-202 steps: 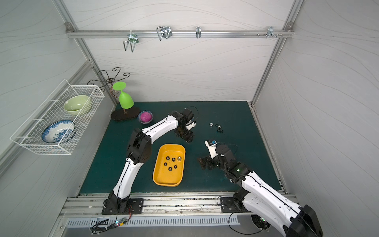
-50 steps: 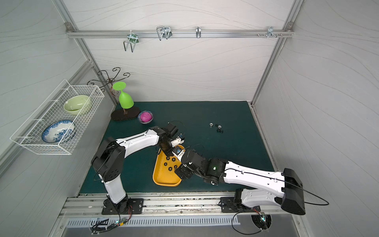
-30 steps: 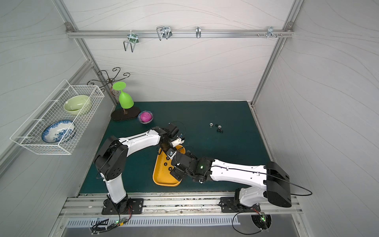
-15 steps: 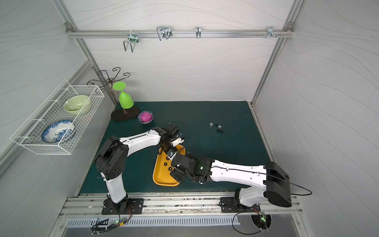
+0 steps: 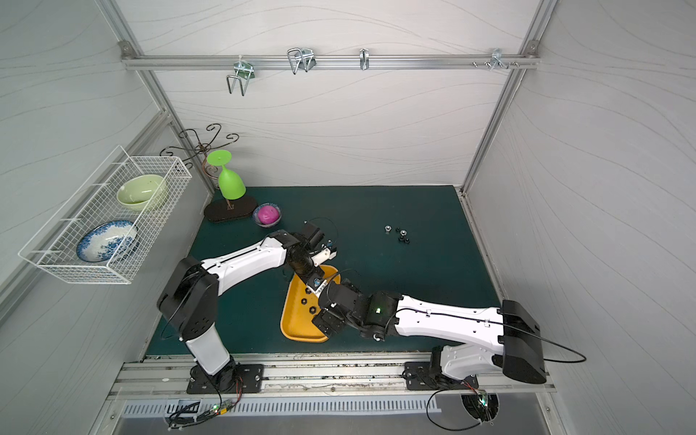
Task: Put the nuts on the desktop into the storage box
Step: Place the nut in the storage box, then adjust the storage box at the center of the board.
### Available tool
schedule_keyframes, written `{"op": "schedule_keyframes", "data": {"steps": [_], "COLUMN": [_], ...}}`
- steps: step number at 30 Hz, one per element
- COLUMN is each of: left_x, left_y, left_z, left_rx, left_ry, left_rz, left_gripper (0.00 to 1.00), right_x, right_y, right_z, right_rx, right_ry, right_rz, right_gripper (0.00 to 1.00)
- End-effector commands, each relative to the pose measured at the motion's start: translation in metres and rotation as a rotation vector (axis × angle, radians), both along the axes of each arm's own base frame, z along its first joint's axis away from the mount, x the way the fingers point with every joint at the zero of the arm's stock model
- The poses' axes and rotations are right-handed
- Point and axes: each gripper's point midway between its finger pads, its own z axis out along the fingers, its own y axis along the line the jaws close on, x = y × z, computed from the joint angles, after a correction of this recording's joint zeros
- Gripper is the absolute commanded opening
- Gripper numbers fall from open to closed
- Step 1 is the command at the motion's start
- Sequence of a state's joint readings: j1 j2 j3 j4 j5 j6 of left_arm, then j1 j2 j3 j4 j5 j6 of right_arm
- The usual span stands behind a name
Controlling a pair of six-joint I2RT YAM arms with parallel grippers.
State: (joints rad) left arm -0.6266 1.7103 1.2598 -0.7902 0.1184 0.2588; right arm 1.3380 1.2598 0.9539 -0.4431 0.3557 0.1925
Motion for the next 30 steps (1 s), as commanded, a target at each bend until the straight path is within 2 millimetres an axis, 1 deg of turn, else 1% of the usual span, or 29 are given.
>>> {"op": "schedule_keyframes", "data": {"steps": [1,3,6,10,13,16,19,22,25,27,28,30], "left_x": [-0.003,-0.004,-0.004,-0.007,-0.015,-0.025,-0.040,-0.057,-0.073,-0.080,-0.085,-0.094], "left_y": [0.001,0.007,0.017,0.032,0.047,0.065,0.082,0.093,0.100,0.104,0.104,0.105], "left_z": [0.045,0.064,0.094,0.134,0.154,0.161,0.168,0.168,0.163,0.162,0.163,0.164], "left_rx": [-0.100,-0.147,-0.205,-0.283,-0.329,-0.328,-0.309,-0.312,-0.304,-0.306,-0.312,-0.321], "left_ry": [-0.056,-0.074,-0.106,-0.150,-0.162,-0.167,-0.194,-0.198,-0.197,-0.211,-0.218,-0.231], "left_rz": [-0.033,-0.029,0.000,0.049,0.087,0.114,0.129,0.154,0.156,0.159,0.149,0.126], "left_gripper": [0.51,0.54,0.63,0.74,0.83,0.98,0.98,0.98,0.98,0.98,0.98,0.98], "right_x": [-0.010,-0.009,-0.008,-0.006,-0.005,-0.004,0.006,0.009,0.014,0.021,0.025,0.031], "right_y": [0.000,-0.003,-0.004,0.001,0.004,0.002,-0.007,-0.014,-0.024,-0.031,-0.032,-0.028], "right_z": [0.024,0.032,0.046,0.066,0.080,0.080,0.071,0.059,0.042,0.033,0.028,0.023], "right_rx": [0.046,0.057,0.062,0.088,0.092,0.063,0.027,0.007,-0.022,-0.043,-0.054,-0.072], "right_ry": [0.030,0.030,0.020,-0.015,-0.025,-0.012,0.005,0.071,0.177,0.243,0.257,0.252], "right_rz": [0.021,0.008,0.004,0.024,0.031,0.015,-0.095,-0.174,-0.259,-0.307,-0.320,-0.290], "right_gripper": [0.99,0.99,0.99,0.99,0.99,0.99,0.99,0.99,0.99,0.99,0.99,0.99]}}
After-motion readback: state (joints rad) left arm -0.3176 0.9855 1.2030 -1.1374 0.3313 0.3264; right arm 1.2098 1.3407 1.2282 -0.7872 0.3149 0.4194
